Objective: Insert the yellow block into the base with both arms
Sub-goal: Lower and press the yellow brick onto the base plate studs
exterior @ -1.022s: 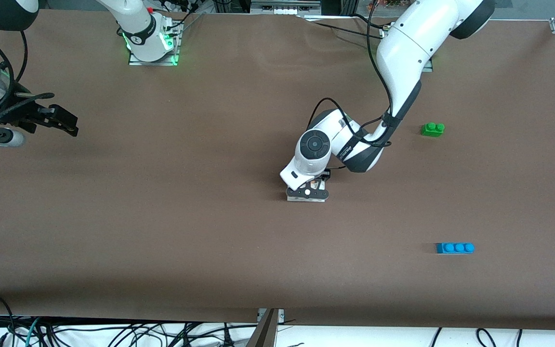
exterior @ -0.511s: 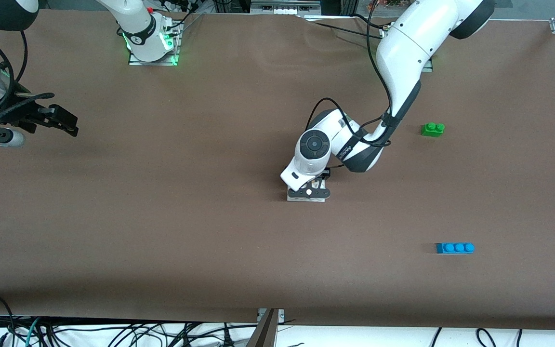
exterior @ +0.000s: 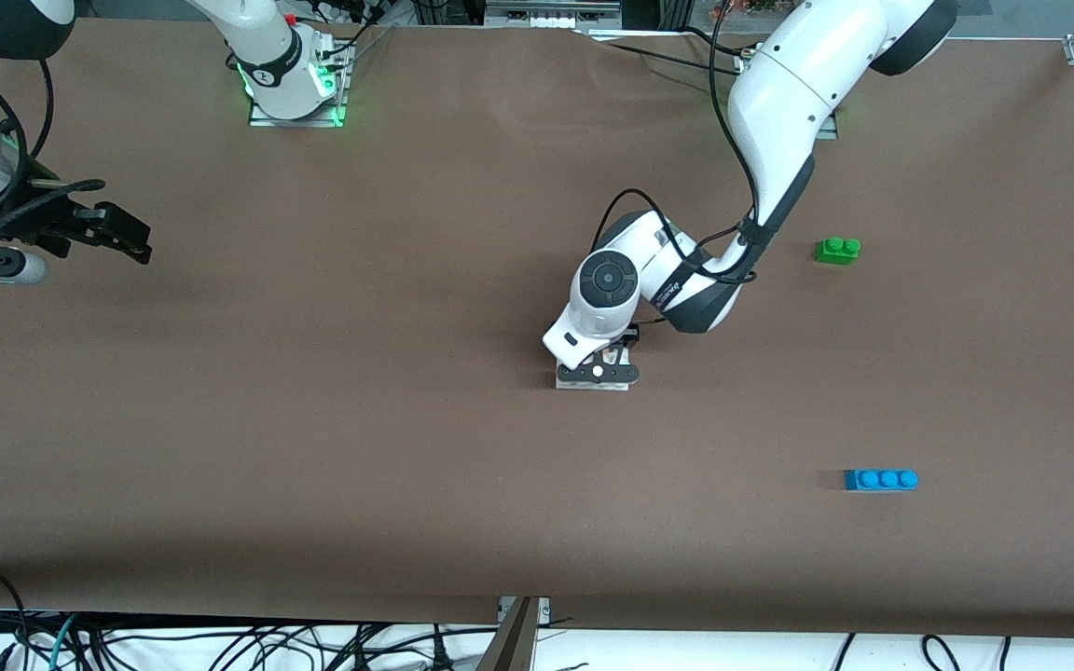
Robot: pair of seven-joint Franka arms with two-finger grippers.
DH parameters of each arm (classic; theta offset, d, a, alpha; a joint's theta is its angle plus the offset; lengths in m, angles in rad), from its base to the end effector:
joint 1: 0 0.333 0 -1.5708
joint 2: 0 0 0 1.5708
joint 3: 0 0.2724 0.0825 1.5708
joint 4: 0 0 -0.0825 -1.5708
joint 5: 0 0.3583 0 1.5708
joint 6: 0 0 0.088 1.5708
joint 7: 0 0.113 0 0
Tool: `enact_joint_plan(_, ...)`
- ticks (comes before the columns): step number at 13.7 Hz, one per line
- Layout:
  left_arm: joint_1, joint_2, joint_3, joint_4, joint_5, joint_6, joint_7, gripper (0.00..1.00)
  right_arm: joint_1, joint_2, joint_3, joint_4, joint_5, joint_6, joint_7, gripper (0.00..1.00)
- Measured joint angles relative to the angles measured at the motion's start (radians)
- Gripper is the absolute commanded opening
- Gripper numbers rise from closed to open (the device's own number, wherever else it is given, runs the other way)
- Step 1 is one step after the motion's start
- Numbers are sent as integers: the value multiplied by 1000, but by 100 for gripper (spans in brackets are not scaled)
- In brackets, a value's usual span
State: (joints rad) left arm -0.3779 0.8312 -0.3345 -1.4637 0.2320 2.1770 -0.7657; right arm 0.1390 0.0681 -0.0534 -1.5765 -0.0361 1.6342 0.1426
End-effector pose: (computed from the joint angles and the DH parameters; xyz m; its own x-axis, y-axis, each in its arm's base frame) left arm 0.5251 -0.3999 0.1793 0.9957 0.0073 -0.0927 0.0074 -1.0000 0.0008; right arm 0.5493 0.0441 0.5412 0.9985 -0.0545 -0.0046 -0.0543 -0.9977 0.0407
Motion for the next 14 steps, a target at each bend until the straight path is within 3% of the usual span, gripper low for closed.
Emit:
enact_joint_plan(7,0,1,0,-2,1,-15,21,31,0,0,0,0,0,0,0,100)
enact_joint_plan(9,-1,1,0,-2,1,-16,26,51,-2,0,0,0,0,0,0,100)
enact_joint_plan(11,-1,1,0,-2,1,-16,26,98,-4,0,0,0,0,0,0,100)
enact_joint_plan(14,-2,2,0,-2,1,-16,26,100,-5,0,0,0,0,0,0,100)
